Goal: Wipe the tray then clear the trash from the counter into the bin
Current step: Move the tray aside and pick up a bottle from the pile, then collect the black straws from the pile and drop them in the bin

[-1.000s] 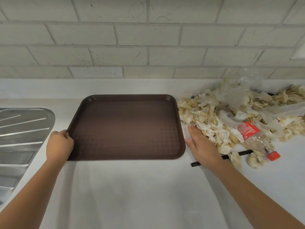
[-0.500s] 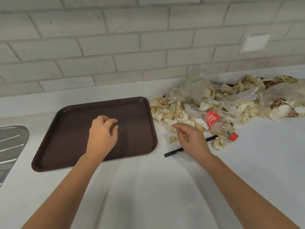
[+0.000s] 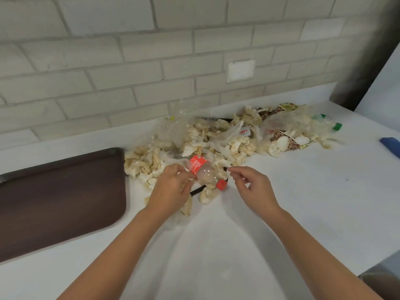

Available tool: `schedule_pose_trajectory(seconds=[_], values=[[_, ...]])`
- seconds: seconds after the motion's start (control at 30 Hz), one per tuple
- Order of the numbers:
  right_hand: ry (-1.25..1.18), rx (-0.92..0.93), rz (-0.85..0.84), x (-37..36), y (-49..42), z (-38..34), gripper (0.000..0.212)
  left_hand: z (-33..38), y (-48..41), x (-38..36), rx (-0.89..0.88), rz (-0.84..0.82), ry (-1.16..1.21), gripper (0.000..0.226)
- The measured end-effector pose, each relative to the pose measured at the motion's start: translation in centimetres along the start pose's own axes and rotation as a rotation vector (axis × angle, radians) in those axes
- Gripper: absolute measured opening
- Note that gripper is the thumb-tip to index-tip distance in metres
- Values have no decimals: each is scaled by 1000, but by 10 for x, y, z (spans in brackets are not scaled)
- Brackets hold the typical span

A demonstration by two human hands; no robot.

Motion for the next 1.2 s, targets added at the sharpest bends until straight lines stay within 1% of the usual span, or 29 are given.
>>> schedule_pose_trajectory(seconds=[0.17, 0.23, 0.33, 0.37, 0.47, 0.53, 0.63, 0.77, 0.83, 0.93, 1.0, 1.03, 1.1, 1.2], values=[[13, -26, -50, 50, -12, 42, 27, 37, -36, -28, 3, 34, -8, 18], [5, -29, -75, 64, -16, 54, 28, 45, -44, -34, 18, 45, -21, 14], [-5, -20, -127, 71, -22, 68, 28, 44, -44, -35, 120, 53, -170, 6], [-11, -18, -145, 70, -23, 71, 27, 38, -41, -37, 182, 20, -249, 5], [-37, -18, -210, 58, -24, 76, 28, 5, -21, -61, 421, -301, -543, 16], [-60, -19, -252, 46, -25, 74, 29, -9, -6, -74, 467, -438, -650, 22], [-81, 4, -270, 34, -35, 63, 30, -20, 0, -85, 459, -475, -683, 31], [-112, 42, -250, 26, -63, 41, 28, -17, -6, -84, 356, -508, -708, 29], [-87, 90, -177, 33, -90, 26, 25, -17, -8, -76, 357, -503, -653, 28], [-18, 170, 14, 52, -149, 8, 23, -20, -16, -51, 469, -435, -412, 17], [92, 175, 74, 49, -194, 8, 22, -19, -22, -35, 510, -404, -288, 14], [180, 150, 61, 40, -217, 14, 23, -17, -26, -28, 519, -372, -223, 14], [388, 86, -19, 14, -256, 35, 25, -15, -38, -10, 523, -257, -62, 14], [613, -3, -226, -28, -292, 73, 33, -20, -59, 30, 503, 11, 131, 16]])
Point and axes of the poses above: each hand's wrist, its own y-axis away from the middle knuckle, its own x-axis out of the back of the hand, z = x × y, the point moved 10 cm from there along -y, towards the middle knuckle, and after that the axes turned 1 degree about -z, right-handed, at the moved point
